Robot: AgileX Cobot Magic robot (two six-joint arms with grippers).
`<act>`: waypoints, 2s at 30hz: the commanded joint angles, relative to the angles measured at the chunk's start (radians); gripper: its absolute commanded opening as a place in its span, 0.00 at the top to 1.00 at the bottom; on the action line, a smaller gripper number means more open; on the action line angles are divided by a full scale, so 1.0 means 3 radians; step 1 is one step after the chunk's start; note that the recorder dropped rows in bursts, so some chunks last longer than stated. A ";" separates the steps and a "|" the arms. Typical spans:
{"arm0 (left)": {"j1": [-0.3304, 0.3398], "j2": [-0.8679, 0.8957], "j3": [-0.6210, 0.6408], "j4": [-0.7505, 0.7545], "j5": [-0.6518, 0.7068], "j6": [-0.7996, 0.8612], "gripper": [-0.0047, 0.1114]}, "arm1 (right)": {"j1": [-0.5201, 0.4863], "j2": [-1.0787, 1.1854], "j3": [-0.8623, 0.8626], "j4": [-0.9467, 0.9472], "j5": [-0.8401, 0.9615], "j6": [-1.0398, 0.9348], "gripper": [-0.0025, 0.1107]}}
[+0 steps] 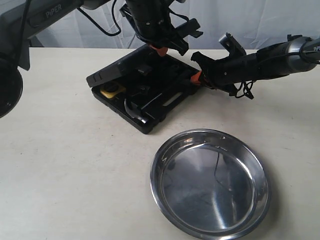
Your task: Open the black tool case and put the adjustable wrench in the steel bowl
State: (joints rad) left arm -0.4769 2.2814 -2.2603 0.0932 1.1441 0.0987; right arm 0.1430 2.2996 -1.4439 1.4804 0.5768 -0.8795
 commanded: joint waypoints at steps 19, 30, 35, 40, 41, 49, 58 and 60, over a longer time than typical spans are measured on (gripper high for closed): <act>0.0027 -0.0043 -0.0336 0.0886 0.0227 -0.0264 0.96 | -0.0003 0.0070 0.0038 -0.0458 -0.0036 0.0167 0.99; 0.0329 -0.0043 -0.0345 0.1180 0.0225 -0.0414 0.96 | -0.0003 0.0070 0.0038 -0.0458 0.0038 0.0167 0.99; 0.0555 -0.0043 -0.0345 0.1180 0.0202 -0.0414 0.96 | -0.0003 0.0070 0.0038 -0.0458 0.0038 0.0167 0.99; 0.0757 -0.0043 -0.0345 0.1143 0.0146 -0.0414 0.96 | -0.0003 0.0070 0.0038 -0.0496 0.0038 0.0167 0.99; 0.0789 -0.0043 -0.0345 0.1143 0.0146 -0.0414 0.96 | -0.0003 0.0070 0.0038 -0.0496 0.0032 0.0167 0.99; 0.0940 -0.0043 -0.0345 0.1152 0.0118 -0.0414 0.96 | -0.0003 0.0070 0.0038 -0.0502 0.0045 0.0167 0.99; 0.0986 -0.0043 -0.0345 0.0628 -0.0020 -0.0537 0.96 | -0.0011 0.0070 -0.0038 -0.0555 0.0103 0.0174 0.99; 0.0986 -0.0043 -0.0345 0.0472 -0.0080 -0.0593 0.96 | -0.0011 0.0028 -0.0227 -0.0907 0.0254 0.0401 0.99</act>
State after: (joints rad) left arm -0.1838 2.2731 -2.3673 0.2822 1.1467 -0.0590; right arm 0.1430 2.2996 -1.4805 1.3361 0.6329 -0.8053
